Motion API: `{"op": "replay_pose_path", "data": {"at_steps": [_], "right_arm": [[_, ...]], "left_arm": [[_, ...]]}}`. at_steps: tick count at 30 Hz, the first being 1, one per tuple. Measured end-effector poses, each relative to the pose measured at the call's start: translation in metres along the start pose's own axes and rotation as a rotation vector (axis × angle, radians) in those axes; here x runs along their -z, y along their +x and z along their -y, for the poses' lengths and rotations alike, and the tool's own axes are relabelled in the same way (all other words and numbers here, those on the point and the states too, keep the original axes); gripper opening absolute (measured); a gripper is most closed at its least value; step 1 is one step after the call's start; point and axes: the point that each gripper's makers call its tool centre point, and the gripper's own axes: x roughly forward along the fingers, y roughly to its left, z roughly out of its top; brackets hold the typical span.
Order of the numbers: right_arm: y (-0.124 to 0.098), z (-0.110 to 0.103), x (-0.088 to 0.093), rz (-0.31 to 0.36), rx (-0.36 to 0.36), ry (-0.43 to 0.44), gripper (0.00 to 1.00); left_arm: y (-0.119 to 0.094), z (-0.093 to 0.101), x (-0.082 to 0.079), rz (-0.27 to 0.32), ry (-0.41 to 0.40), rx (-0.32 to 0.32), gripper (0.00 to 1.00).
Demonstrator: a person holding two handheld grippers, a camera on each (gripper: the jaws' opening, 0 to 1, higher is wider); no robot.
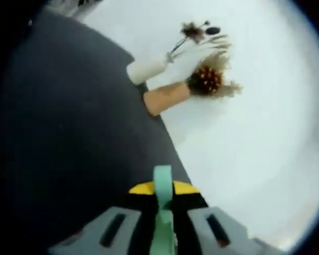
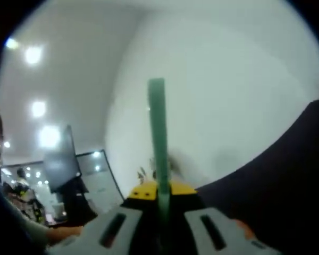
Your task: Pick up the broom and sweep the trash on the tabletop into the dustpan.
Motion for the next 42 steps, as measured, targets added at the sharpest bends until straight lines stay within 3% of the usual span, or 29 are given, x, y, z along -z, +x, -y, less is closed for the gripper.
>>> {"op": "replay_pose_path", "data": {"at_steps": [4,8,12,15,21,26,33,40,42], "right_arm": [[0.015,-0.006,0.006,-0.070,0.032,-0.075,0.06],[0.036,-0.014,0.012,-0.133,0.061,-0.134,0.05],[0.072,-0.020,0.028,-0.194,0.104,-0.195,0.05],[0.104,-0.027,0.055,-0.284,0.105,-0.264,0.05],[0.150,-0.023,0.102,-0.421,0.140,-0.417,0.05],[0.175,-0.034,0.137,-0.496,0.126,-0.435,0.05],[0.196,-0.058,0.174,-0.537,0.106,-0.508,0.05],[0.208,-0.068,0.197,-0.534,0.144,-0.647,0.05],[0.208,-0.070,0.203,-0.543,0.140,-0.601,0.05]], "left_arm": [[-0.015,0.015,-0.001,0.133,0.062,-0.001,0.10],[-0.028,0.023,0.012,0.180,0.089,-0.001,0.10],[-0.035,0.018,0.006,0.268,0.060,-0.029,0.10],[-0.039,0.016,0.005,0.303,0.061,-0.036,0.10],[-0.040,0.020,0.010,0.324,0.063,-0.023,0.10],[-0.039,0.010,0.005,0.339,0.042,-0.052,0.10],[-0.038,0.011,0.006,0.334,0.039,-0.043,0.10],[-0.042,0.004,0.007,0.336,0.036,-0.044,0.10],[-0.041,0.000,0.004,0.331,0.019,-0.045,0.10]]}}
